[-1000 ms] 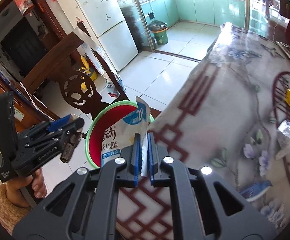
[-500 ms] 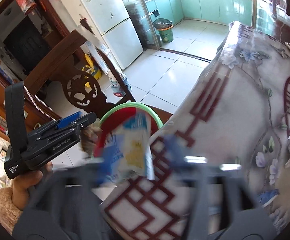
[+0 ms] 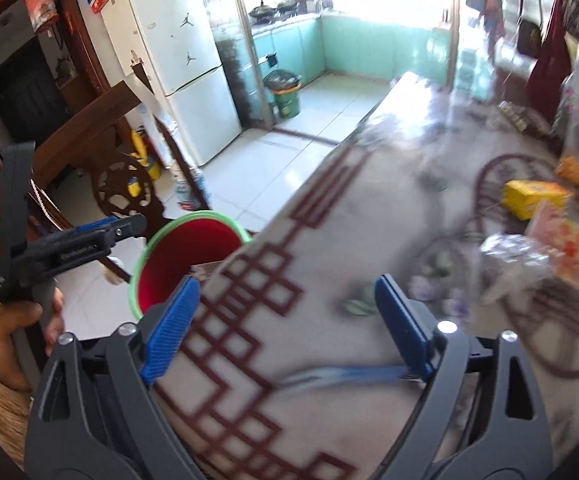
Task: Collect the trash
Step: 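Carry cigarette pack and snack bag to the red bucket and release both, then grasp crumpled white paper with the left tool while the right tool grasps foil wrapper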
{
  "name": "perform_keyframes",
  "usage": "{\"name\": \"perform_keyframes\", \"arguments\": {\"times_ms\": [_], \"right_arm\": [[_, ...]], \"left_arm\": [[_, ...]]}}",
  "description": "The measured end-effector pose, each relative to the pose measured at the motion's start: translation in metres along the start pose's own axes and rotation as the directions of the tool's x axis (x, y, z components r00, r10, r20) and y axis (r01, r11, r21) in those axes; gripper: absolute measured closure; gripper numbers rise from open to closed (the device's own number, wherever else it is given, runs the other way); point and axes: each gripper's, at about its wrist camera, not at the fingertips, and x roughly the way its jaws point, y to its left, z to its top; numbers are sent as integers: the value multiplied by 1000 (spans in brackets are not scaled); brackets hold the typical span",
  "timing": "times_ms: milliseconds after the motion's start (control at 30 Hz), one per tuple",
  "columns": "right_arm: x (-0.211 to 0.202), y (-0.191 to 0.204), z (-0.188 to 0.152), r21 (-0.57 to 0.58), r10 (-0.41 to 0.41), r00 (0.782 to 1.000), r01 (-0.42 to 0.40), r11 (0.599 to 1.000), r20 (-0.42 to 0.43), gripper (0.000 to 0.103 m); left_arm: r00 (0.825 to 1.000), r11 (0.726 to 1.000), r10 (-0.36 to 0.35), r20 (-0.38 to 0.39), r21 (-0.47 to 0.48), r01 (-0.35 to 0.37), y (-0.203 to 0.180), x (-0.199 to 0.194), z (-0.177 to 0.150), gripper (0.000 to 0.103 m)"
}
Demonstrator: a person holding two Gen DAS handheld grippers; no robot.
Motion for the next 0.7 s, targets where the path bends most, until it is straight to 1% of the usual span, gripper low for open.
{"name": "perform_keyframes", "arguments": {"times_ms": [67,133,200,233,267,367,500,600,667,700], "right_arm": [[-13,-2,-7,-53,-58,998,59,997,28,4],[-17,-5,-13,-98,-80,997,82,992,25,4],[-6,-11,-21,-139,-100,993,91,986,-61,5],[2,-18,-28,-143,-136,984,120,983,-112,5],[6,-26,-33,-132,-157,979,140,981,-129,5],[0,-52,-49,-62,-146,981,139,988,-129,5],[-17,-86,-59,15,-208,974,210,978,-94,4],[-35,-126,-58,111,-236,968,244,963,-79,4],[-37,-153,-57,157,-246,963,261,952,-112,4],[-37,-168,-56,174,-261,956,283,943,-137,4]], "left_arm": [[1000,999,-25,9,42,25,-17,-6,-4,34],[999,995,-45,11,86,44,-32,-10,-8,27],[997,986,-74,-15,150,76,-52,-10,-15,25],[997,979,-78,-25,186,82,-62,-10,-19,25],[996,972,-80,-29,221,85,-72,-10,-23,25],[994,954,-107,-34,277,112,-93,-15,-32,25],[984,948,-166,-57,266,176,-115,-19,-36,25],[977,938,-200,-78,273,214,-135,-18,-40,25],[974,927,-210,-89,297,227,-151,-17,-43,25],[972,920,-216,-95,314,235,-162,-16,-45,25]]}}
